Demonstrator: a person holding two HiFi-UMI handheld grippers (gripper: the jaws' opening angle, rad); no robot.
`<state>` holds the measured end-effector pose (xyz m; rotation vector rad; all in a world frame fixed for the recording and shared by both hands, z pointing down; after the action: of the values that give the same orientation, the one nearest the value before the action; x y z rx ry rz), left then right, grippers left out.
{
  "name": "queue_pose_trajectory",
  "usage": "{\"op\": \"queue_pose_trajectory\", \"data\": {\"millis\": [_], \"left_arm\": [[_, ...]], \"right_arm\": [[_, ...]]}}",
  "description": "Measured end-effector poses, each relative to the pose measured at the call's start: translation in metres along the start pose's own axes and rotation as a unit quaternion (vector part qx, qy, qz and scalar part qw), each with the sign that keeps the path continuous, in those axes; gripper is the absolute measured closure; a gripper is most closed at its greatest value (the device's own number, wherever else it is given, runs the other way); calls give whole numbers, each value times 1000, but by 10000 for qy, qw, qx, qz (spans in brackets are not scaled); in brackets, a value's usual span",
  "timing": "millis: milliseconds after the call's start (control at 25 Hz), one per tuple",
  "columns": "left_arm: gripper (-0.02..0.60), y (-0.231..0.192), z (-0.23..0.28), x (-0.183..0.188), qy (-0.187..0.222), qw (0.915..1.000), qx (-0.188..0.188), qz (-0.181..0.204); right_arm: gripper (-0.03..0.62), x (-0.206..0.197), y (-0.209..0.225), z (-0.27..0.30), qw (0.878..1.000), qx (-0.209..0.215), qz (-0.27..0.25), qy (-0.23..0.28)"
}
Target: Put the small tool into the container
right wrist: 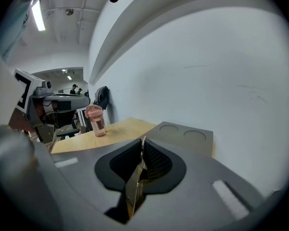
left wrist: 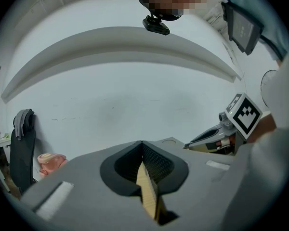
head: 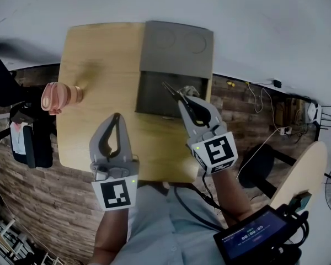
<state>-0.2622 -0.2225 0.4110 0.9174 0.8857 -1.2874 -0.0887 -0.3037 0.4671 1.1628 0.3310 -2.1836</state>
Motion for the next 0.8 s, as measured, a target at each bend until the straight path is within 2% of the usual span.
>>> {"op": "queue_pose_trajectory", "data": {"millis": [520, 800], "left_arm": [[572, -20, 29, -27, -341, 9994, -54, 37], [572, -30, 36, -40, -440, 9990, -34, 3]], "right_arm": [[571, -20, 3, 44, 9993, 63, 23, -377], [569, -22, -2, 61, 9993, 165, -22, -345]]}}
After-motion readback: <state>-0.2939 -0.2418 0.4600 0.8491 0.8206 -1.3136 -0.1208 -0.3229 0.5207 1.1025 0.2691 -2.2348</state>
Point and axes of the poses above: the fingertips, and each gripper's own axes: z forward along the fingers, y to its right, x out of its top, the point moved 5 cm from there along -z, backward along the fingers, and after that the axes turned 9 degrees about -y, right-handed, at the moved point
